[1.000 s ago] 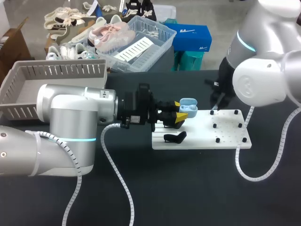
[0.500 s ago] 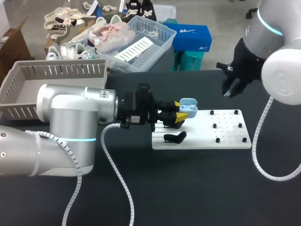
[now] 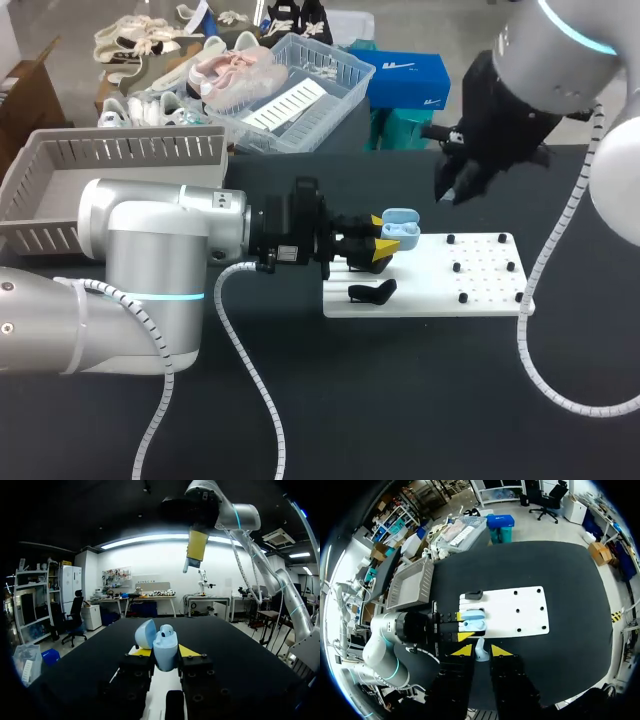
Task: Pick up each earbud case from the left stands, insert the matching earbuds, close the lid, and place the case in the box.
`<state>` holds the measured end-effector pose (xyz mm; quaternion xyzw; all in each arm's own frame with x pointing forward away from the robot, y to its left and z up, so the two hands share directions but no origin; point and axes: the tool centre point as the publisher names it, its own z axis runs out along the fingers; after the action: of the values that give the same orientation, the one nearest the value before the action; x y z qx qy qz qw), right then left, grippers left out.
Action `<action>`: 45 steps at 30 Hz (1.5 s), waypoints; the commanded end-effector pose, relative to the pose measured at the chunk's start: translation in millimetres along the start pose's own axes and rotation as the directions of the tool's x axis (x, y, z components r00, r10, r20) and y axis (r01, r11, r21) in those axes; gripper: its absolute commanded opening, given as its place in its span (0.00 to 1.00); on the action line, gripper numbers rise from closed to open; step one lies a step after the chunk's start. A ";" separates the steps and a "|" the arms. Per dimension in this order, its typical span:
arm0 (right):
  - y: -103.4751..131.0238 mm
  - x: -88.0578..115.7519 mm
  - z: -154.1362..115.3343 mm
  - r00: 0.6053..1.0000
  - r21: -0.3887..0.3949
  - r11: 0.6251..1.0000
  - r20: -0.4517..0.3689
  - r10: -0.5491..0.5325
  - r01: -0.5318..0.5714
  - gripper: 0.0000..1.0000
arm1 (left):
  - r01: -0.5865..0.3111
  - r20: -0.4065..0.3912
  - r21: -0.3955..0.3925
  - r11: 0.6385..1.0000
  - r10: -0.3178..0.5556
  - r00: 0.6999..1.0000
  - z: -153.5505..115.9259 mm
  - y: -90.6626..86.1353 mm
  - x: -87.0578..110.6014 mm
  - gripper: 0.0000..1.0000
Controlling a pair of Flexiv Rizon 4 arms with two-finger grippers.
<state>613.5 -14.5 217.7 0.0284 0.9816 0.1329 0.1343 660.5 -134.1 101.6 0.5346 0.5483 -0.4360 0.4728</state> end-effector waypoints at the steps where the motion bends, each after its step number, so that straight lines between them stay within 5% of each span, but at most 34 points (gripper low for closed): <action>1: 16.3 -5.2 0.7 0.992 0.024 0.999 -0.126 -0.018 0.021 0.00 | -0.001 0.002 -0.002 1.000 0.001 1.000 0.4 -0.1 0.5 0.00; 9: 37.0 -7.1 20.4 0.954 0.032 0.994 -0.288 -0.088 0.101 0.00 | -0.001 0.002 -0.002 1.000 0.001 1.000 0.4 -0.1 0.5 0.00; 17: 39.6 -9.5 37.6 0.922 0.035 0.988 -0.365 -0.129 0.152 0.00 | -0.001 0.002 -0.002 1.000 0.001 1.000 0.4 -0.1 0.5 0.00; 33: 39.6 -9.5 37.6 0.922 0.035 0.988 -0.365 -0.129 0.152 0.00 | -0.001 0.002 -0.002 1.000 0.001 1.000 0.4 -0.1 0.5 0.00; 45: 38.9 -8.8 38.1 0.906 0.008 0.954 -0.313 -0.283 0.301 0.00 | -0.001 0.002 -0.002 1.000 0.001 1.000 0.4 -0.1 0.5 0.00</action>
<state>641.8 30.9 197.6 -0.1300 0.9874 0.0889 -0.0143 660.5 -134.1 101.6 0.5346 0.5483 -0.4360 0.4728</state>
